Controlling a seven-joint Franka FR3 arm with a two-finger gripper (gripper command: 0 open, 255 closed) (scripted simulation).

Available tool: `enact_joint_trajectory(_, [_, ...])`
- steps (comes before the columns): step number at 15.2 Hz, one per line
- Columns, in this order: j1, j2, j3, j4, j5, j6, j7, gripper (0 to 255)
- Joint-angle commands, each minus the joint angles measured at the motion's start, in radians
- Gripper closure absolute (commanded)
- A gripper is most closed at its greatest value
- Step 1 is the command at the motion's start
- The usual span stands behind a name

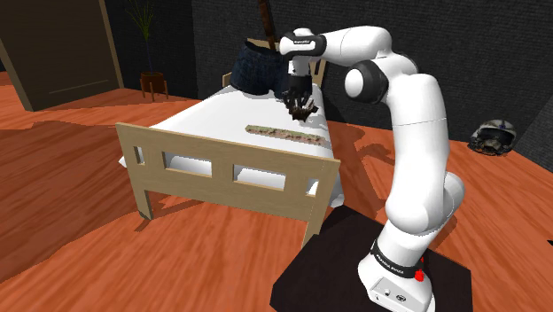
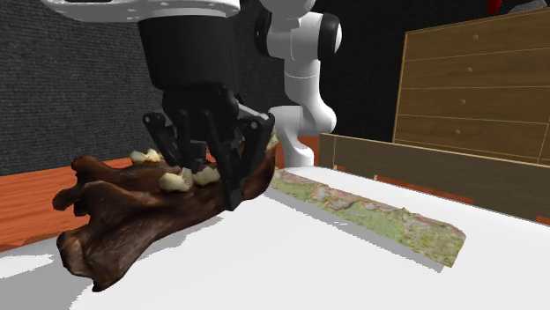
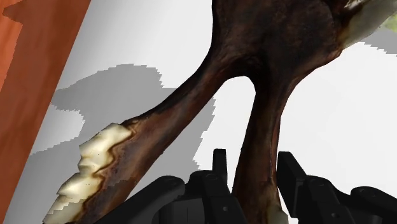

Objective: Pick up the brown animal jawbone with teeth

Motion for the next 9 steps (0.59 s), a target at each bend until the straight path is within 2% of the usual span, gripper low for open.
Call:
enact_joint_trajectory(1, [-0.003,0.007,0.0,0.038,0.001,-0.031,0.002,255])
enact_joint_trajectory(9, [-0.022,0.048,0.002,0.214,0.009,-0.165,0.007,255])
